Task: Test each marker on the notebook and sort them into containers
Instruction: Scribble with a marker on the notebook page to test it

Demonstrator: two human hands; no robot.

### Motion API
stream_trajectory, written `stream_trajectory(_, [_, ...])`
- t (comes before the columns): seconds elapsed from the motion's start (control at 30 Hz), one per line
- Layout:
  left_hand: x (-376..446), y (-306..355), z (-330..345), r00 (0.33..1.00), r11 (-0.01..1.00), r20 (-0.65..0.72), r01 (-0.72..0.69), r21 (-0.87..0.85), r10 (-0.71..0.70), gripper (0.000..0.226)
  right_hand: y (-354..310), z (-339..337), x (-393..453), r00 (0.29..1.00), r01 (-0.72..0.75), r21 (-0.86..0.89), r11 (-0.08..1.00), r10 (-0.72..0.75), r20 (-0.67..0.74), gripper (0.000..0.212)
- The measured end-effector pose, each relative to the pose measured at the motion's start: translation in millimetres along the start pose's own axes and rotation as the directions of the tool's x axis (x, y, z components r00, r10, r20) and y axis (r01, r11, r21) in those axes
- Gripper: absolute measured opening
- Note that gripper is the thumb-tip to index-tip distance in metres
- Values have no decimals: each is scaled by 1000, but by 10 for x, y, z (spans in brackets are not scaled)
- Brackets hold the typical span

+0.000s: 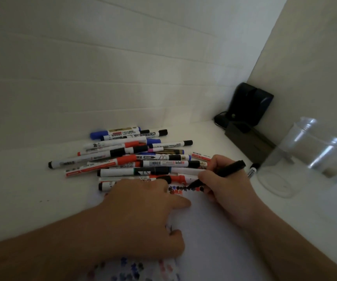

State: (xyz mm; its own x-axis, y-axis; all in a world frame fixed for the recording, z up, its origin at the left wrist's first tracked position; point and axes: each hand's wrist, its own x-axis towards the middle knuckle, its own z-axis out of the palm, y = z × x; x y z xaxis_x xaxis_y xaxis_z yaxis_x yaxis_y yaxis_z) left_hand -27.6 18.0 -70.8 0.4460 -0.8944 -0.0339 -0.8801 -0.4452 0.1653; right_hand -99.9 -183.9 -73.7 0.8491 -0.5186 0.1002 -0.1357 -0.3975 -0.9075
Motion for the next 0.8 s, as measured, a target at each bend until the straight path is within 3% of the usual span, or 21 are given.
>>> stream_trajectory(0.2, [59,-38,-46,999,999,42,-35,16,34,70,52,-34,-11,999,30,-39,999,-29,34,17])
stream_trajectory(0.47, [39,0,34,999,999,-46,12,36,-10,62,64,-17,-28,994,91,-73,993,-86,67,23])
stream_trajectory(0.63, [45,18,47,999,995,-49,25,92,-21,69,110,-20,-7,994,102,-121,987,-98,38,26])
stream_trajectory(0.8, [17,48,27,998,994,-52,30,110,-24,70,135,-18,-6,994,95,-39,995,-92,57,25])
